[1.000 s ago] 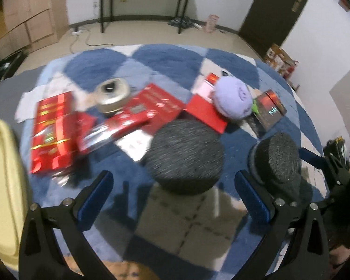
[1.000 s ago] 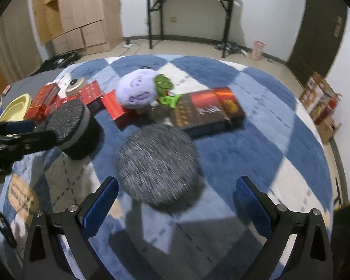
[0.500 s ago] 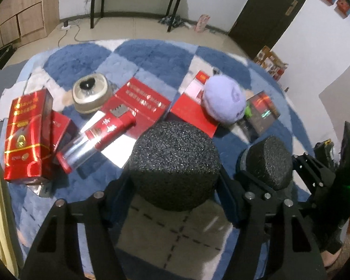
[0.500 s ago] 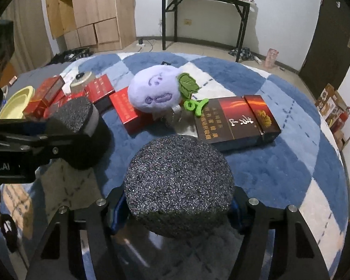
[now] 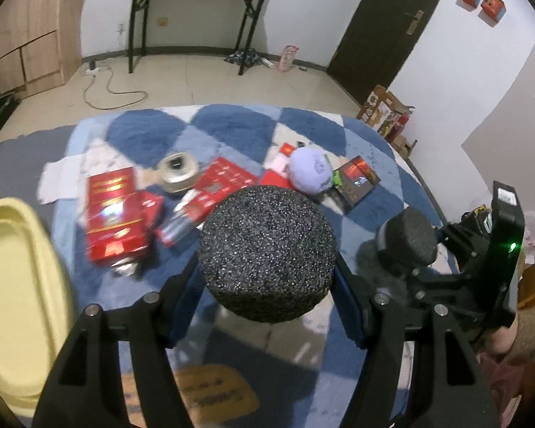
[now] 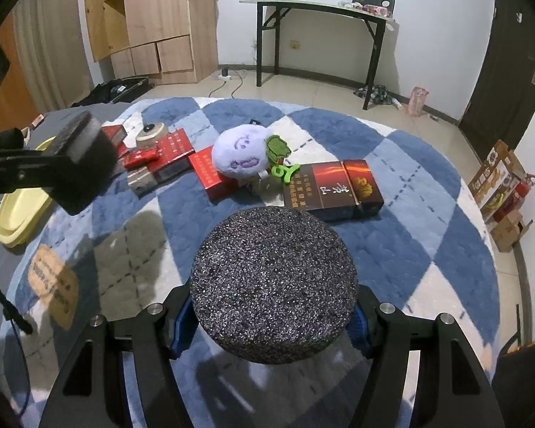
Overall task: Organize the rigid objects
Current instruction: 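Carry both pucks over the yellow tray and open both tools to drop them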
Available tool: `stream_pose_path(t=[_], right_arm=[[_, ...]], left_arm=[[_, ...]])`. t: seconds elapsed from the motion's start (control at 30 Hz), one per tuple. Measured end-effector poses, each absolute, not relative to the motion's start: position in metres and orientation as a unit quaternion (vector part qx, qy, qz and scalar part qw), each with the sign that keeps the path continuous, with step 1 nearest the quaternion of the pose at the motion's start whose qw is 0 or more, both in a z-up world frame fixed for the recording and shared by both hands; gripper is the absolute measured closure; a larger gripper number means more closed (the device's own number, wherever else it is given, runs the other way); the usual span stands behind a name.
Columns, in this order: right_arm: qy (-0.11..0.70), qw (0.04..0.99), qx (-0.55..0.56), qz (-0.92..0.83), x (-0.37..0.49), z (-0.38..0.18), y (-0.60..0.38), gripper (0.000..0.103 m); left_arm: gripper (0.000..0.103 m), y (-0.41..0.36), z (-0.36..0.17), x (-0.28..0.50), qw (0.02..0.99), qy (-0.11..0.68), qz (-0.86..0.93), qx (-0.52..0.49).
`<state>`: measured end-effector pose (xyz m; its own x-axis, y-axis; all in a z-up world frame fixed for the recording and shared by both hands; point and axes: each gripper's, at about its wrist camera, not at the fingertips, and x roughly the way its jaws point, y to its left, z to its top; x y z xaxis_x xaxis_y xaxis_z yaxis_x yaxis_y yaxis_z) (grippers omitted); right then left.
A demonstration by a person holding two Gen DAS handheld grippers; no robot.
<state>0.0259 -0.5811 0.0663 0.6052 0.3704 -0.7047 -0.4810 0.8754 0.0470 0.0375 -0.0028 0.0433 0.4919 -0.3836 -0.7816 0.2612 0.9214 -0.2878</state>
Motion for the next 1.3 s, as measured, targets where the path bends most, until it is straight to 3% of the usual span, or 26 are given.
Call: stream_pose_path(t=[0.27, 0.53, 0.97, 1.23, 1.27, 1.3], right_arm=[[0.332, 0.891, -0.095, 0.296, 0.001, 0.108, -0.542, 0.036], [0.289, 0.827, -0.121, 0.466, -0.04, 0.148, -0.374, 0.036], [0.346, 0.773, -0.215, 0.486, -0.044, 0.077, -0.18, 0.036], [0.345, 0.771, -0.242, 0.477, -0.055, 0.054, -0.157, 0.033], [0.342, 0.773, -0.246, 0.474, -0.06, 0.055, -0.156, 0.033], [0.346, 0.772, -0.24, 0.477, -0.061, 0.058, -0.156, 0.025]], left_arm=[[0.035, 0.114, 0.059, 0.011, 0.876, 0.46, -0.102, -0.102], [0.035, 0.26, 0.049, 0.007, 0.883, 0.452, 0.034, -0.123], [0.035, 0.324, -0.037, 0.042, 0.848, 0.504, 0.069, -0.149], [0.033, 0.336, -0.043, 0.051, 0.852, 0.489, 0.071, -0.176], [0.03, 0.339, -0.042, 0.051, 0.851, 0.486, 0.077, -0.185], [0.021, 0.342, -0.039, 0.049, 0.85, 0.483, 0.083, -0.195]])
